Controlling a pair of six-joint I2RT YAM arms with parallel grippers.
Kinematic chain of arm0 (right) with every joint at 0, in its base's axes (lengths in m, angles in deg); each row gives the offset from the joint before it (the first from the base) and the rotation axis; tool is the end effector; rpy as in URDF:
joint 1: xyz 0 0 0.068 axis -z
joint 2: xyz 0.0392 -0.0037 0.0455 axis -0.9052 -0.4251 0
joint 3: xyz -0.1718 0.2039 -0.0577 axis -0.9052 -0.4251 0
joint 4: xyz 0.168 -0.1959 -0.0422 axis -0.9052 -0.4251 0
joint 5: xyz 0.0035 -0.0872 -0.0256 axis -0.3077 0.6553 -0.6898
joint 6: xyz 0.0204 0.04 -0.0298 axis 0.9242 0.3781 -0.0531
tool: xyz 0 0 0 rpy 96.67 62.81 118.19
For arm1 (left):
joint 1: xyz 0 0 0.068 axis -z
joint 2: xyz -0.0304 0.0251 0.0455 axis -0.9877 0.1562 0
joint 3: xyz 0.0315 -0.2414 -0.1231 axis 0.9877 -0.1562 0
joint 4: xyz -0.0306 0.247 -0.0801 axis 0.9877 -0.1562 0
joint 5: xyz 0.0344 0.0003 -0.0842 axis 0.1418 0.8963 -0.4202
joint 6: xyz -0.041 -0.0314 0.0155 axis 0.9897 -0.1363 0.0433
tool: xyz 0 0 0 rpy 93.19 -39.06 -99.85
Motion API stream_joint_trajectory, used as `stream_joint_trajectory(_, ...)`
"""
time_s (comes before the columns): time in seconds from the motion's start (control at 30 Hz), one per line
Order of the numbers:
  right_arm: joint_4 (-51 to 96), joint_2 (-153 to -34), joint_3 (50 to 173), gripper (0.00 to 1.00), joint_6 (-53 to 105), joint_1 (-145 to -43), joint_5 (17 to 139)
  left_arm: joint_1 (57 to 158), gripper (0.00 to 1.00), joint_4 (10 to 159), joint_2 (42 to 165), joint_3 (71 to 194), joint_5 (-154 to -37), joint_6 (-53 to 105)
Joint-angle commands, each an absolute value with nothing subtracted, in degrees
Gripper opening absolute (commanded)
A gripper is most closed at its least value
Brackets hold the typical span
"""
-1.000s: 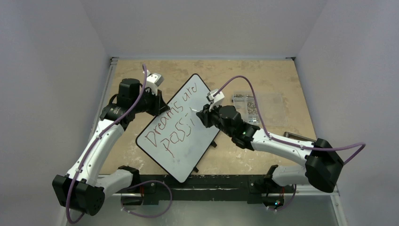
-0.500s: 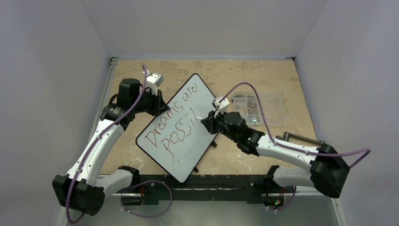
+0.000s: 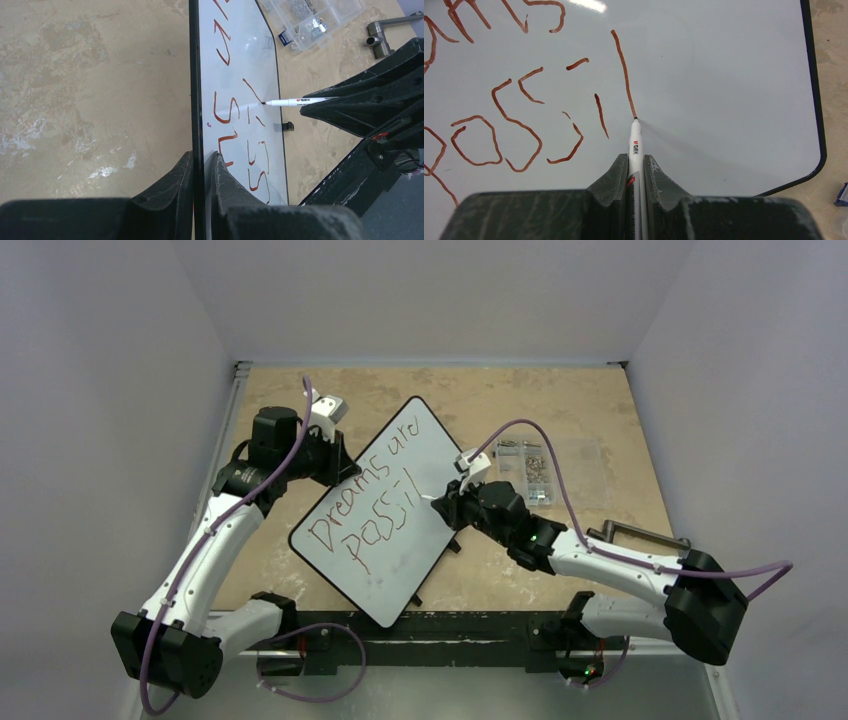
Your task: Write a sentence on the whiteboard
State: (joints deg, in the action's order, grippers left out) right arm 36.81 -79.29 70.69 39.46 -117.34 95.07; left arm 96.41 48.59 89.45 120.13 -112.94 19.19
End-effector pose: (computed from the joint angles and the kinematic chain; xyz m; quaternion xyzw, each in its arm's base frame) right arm 0.1621 0.2018 0.2430 -0.1790 0.7886 0.2937 0.5097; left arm 0.2154 -0.0753 0.3373 0.1801 0.8543 -0.2732 0.4039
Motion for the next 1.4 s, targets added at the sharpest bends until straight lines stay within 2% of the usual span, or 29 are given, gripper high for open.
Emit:
stream_joint_trajectory(0.0, 34.15, -79.62, 72.96, 0.0, 39.59, -117.4, 93.22, 96.65, 0.0, 50.01, 88.04, 119.74, -113.44, 15.66)
stream_joint_trajectory(0.77, 31.51, -87.23, 84.66, 0.0, 35.44, -116.96, 99.81, 96.66, 0.0, 50.05, 88.01, 119.65, -113.55, 15.64)
stream_joint_trajectory(1.1, 29.86, -86.85, 83.2, 0.0, 37.17, -114.97, 100.98, 96.66, 0.0, 50.09, 88.06, 119.65, -113.53, 15.65)
stream_joint_trajectory(1.37, 29.78, -83.98, 79.18, 0.0, 39.59, -114.92, 97.29, 96.66, 0.0, 50.14, 88.05, 119.65, -113.49, 15.65)
